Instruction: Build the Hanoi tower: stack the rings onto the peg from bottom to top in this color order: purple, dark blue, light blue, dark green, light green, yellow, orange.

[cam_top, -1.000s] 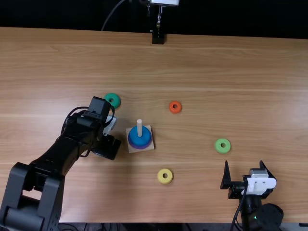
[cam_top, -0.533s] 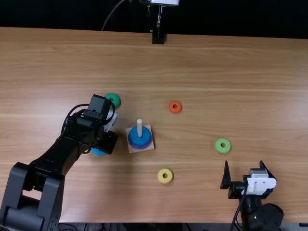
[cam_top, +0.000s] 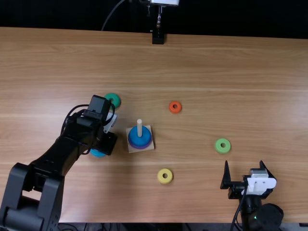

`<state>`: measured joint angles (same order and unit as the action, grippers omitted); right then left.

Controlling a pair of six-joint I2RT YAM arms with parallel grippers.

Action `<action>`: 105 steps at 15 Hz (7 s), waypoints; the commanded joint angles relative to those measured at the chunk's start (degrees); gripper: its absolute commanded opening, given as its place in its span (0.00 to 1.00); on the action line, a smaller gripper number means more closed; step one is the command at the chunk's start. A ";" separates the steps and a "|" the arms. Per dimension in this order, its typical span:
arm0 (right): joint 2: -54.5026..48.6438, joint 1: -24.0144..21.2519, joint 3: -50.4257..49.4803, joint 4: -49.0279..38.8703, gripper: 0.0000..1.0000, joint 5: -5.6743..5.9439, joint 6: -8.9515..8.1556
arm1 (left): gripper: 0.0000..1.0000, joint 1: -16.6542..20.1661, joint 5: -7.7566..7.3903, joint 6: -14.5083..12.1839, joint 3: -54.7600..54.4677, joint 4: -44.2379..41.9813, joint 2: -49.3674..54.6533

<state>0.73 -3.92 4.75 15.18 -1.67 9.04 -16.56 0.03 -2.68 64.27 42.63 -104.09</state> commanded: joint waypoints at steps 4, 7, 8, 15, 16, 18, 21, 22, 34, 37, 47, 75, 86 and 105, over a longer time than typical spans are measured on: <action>-0.73 -0.65 -3.96 3.13 1.00 0.51 -0.39 | 0.00 -0.76 0.39 0.36 9.82 14.11 2.49; -0.73 -0.65 -3.96 3.13 1.00 0.51 -0.39 | 0.00 -1.90 -0.03 0.57 12.46 18.01 5.48; -0.73 -0.65 -3.96 3.13 1.00 0.51 -0.39 | 0.00 -2.78 -0.03 0.57 13.78 18.75 6.71; -0.73 -0.65 -3.96 3.13 1.00 0.51 -0.39 | 0.00 -2.78 -0.45 4.36 23.27 33.31 8.82; -0.73 -0.65 -3.96 3.13 1.00 0.51 -0.39 | 0.00 -2.87 -0.45 4.36 25.03 35.84 8.82; -0.73 -0.65 -3.96 3.13 1.00 0.51 -0.39 | 0.00 -2.87 -0.56 4.47 28.81 38.37 8.56; -0.73 -0.65 -3.96 3.13 1.00 0.51 -0.39 | 0.00 -3.22 -0.56 8.48 35.75 40.90 7.77; -0.73 -0.65 -3.96 3.13 1.00 0.51 -0.39 | 0.00 -3.66 -0.56 9.43 37.59 40.90 6.71; -0.73 -0.65 -3.96 3.13 1.00 0.51 -0.39 | 0.00 -11.74 -0.45 15.97 57.72 44.70 -8.76; -0.73 -0.65 -3.96 3.13 1.00 0.51 -0.39 | 0.00 -13.41 -0.45 16.07 61.50 44.80 -11.66; -0.73 -0.65 -3.96 3.13 1.00 0.51 -0.39 | 0.00 -15.88 -0.35 18.50 67.65 46.07 -16.67; -0.73 -0.65 -3.96 3.13 1.00 0.51 -0.39 | 1.00 -10.87 -1.51 17.44 71.70 47.37 -17.63; -0.73 -0.65 -3.96 3.13 1.00 0.51 -0.39 | 1.00 -2.16 -1.51 11.75 37.51 9.89 -10.43; -0.73 -0.65 -3.96 3.13 1.00 0.51 -0.39 | 1.00 3.46 -1.09 4.15 44.10 11.79 -26.42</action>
<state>0.73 -3.92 4.75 15.18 -1.69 9.06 -13.82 -1.41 2.13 106.59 54.33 -128.68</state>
